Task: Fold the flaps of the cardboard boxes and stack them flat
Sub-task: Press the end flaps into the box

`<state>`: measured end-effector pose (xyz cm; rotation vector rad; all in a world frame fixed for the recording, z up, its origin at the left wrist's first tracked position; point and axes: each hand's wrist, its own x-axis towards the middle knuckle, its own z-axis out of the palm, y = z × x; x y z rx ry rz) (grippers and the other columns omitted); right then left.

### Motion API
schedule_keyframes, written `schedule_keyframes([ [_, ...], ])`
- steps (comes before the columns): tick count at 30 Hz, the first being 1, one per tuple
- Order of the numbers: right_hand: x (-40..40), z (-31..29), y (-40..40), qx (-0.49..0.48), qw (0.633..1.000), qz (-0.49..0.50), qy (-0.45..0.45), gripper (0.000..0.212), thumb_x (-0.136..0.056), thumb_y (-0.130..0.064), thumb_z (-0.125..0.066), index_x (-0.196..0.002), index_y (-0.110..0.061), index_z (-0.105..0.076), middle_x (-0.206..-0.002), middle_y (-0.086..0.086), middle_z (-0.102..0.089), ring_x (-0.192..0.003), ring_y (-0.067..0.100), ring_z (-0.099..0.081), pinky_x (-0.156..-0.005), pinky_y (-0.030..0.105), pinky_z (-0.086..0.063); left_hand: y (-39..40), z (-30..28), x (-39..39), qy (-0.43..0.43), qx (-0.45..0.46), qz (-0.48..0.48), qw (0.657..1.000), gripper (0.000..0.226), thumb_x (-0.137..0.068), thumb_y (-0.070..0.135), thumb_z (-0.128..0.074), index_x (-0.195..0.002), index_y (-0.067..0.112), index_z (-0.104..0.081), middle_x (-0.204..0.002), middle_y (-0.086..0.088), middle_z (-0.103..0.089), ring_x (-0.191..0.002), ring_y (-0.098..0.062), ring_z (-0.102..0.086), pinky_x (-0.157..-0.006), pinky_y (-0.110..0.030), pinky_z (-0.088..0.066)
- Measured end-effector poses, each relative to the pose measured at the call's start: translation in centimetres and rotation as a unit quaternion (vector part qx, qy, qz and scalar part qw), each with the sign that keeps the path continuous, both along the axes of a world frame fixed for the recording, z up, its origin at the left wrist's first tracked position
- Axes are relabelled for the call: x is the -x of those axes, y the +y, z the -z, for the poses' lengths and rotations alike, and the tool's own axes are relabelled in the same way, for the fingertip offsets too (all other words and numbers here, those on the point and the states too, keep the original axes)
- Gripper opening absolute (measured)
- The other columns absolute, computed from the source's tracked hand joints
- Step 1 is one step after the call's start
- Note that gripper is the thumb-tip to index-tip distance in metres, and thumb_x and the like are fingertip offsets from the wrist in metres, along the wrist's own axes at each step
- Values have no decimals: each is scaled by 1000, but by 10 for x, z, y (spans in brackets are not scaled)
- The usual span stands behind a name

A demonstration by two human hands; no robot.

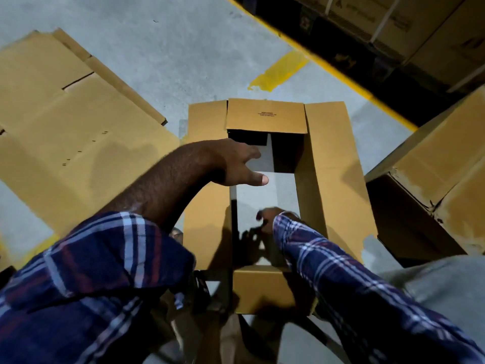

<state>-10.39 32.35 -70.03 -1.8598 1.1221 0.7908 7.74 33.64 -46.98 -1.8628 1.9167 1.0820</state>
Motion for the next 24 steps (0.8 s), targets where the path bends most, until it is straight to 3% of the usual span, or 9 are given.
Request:
schedule_keyframes([
  [4, -26, 25, -58, 140, 971, 158, -111, 53, -92, -38, -69, -137, -13, -56, -137, 11, -59, -124, 34, -58, -103, 45, -50, -5, 5, -8, 9, -2, -14, 1000, 78, -98, 64, -49, -162, 26, -25, -163, -4, -37, -146, -23, -41, -115, -35, -35],
  [8, -44, 36, -120, 193, 961, 166, -112, 64, -93, -29, -70, -149, -11, -45, -153, 14, -44, -140, 34, -43, -114, 41, -39, -3, 9, -23, 33, 19, -49, 998, 74, -97, 62, -53, -159, 29, -32, -154, -3, -50, -136, -21, -52, -110, -39, -44],
  [11, -51, 34, -162, 247, 946, 169, -127, 56, -88, -27, -71, -138, -9, -52, -141, 18, -51, -130, 39, -49, -105, 44, -45, -2, 15, -31, 33, 23, -53, 998, 74, -96, 64, -53, -159, 33, -31, -151, -4, -54, -132, -21, -55, -107, -43, -48],
  [14, -55, 19, -182, 417, 883, 148, -157, 37, -87, -21, -60, -122, -10, -61, -128, 19, -59, -121, 40, -53, -94, 46, -46, -4, 23, -33, 12, 42, -42, 998, 69, -96, 68, -49, -155, 35, -35, -143, -3, -60, -123, -23, -60, -99, -46, -53],
  [17, -55, -1, -203, 545, 806, 108, -202, 52, -82, -22, -57, -133, -15, -58, -132, 12, -58, -123, 36, -49, -95, 48, -42, -9, 29, -30, 5, 42, -38, 998, 69, -95, 72, -45, -154, 39, -34, -145, -4, -56, -127, -26, -57, -98, -48, -51],
  [19, -59, -10, -229, 578, 786, 93, -201, 59, -81, -21, -59, -140, -15, -53, -136, 12, -54, -125, 34, -47, -97, 47, -41, -13, 32, -27, 10, 46, -30, 998, 69, -95, 72, -43, -154, 37, -33, -144, -5, -56, -132, -27, -54, -100, -48, -50],
  [21, -67, -21, -255, 574, 791, 84, -195, 67, -82, -19, -62, -147, -16, -46, -145, 11, -47, -134, 32, -42, -105, 47, -38, -16, 31, -25, 9, 60, -26, 998, 67, -96, 71, -42, -152, 34, -36, -136, -3, -61, -131, -26, -54, -99, -48, -50],
  [24, -82, -25, -293, 507, 848, 44, -145, 75, -88, -23, -66, -155, -19, -34, -159, 8, -33, -148, 31, -28, -118, 49, -27, -20, 30, -23, 1, 67, -28, 997, 67, -97, 71, -40, -152, 34, -36, -119, 0, -64, -126, -24, -57, -95, -46, -52],
])
